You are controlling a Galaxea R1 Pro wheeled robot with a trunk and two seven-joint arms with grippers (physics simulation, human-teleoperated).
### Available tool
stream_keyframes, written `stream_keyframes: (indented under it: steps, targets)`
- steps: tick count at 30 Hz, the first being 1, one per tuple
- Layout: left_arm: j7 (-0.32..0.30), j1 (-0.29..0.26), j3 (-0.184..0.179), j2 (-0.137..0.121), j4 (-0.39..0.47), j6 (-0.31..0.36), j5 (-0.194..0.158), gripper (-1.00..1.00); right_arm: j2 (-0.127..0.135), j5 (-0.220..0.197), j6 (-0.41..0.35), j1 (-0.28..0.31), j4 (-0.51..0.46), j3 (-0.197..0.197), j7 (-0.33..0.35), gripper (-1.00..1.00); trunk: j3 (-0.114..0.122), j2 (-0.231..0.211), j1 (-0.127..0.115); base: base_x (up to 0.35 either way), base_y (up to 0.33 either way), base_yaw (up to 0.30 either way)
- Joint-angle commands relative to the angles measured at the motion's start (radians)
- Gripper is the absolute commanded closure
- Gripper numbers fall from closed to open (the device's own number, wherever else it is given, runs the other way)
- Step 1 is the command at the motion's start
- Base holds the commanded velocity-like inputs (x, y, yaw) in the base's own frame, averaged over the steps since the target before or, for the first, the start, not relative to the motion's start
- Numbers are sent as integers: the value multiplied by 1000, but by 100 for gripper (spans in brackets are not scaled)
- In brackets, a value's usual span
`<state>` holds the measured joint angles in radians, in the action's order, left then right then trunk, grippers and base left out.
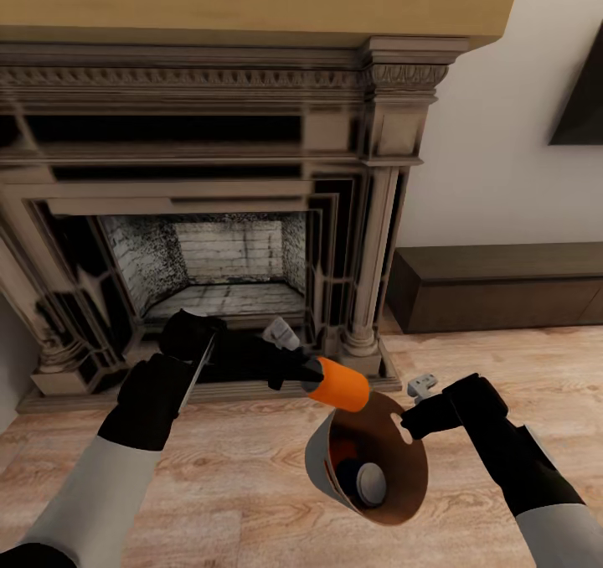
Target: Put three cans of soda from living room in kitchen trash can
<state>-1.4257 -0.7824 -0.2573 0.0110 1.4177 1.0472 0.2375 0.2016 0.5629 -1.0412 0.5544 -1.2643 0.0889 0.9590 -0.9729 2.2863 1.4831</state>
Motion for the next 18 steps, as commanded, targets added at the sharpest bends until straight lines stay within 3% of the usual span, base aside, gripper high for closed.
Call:
stream_keyframes:
  steps: [1,4,11,15,18]
  targets:
    - [3,1,-6,0,-1,0,4,100,-7,2,-6,1,-2,0,4,100,0,0,0,0,0,0]
    - [9,3,-14,0,-1,0,9,100,-21,22,-6,1,-3,0,4,100,0,0,0,0,0,0]
    - [12,5,-18,0,-2,0,11,100,-31,30,-6,8,-5,0,4,100,0,0,0,0,0,0]
    - [20,6,-23,1,-13,0,11,100,-51,33,-6,10,-6,0,4,100,0,0,0,0,0,0]
    - [51,6,-60,1,-34,0,11,100,-59,34,-6,18,-6,0,4,100,0,0,0,0,0,0]
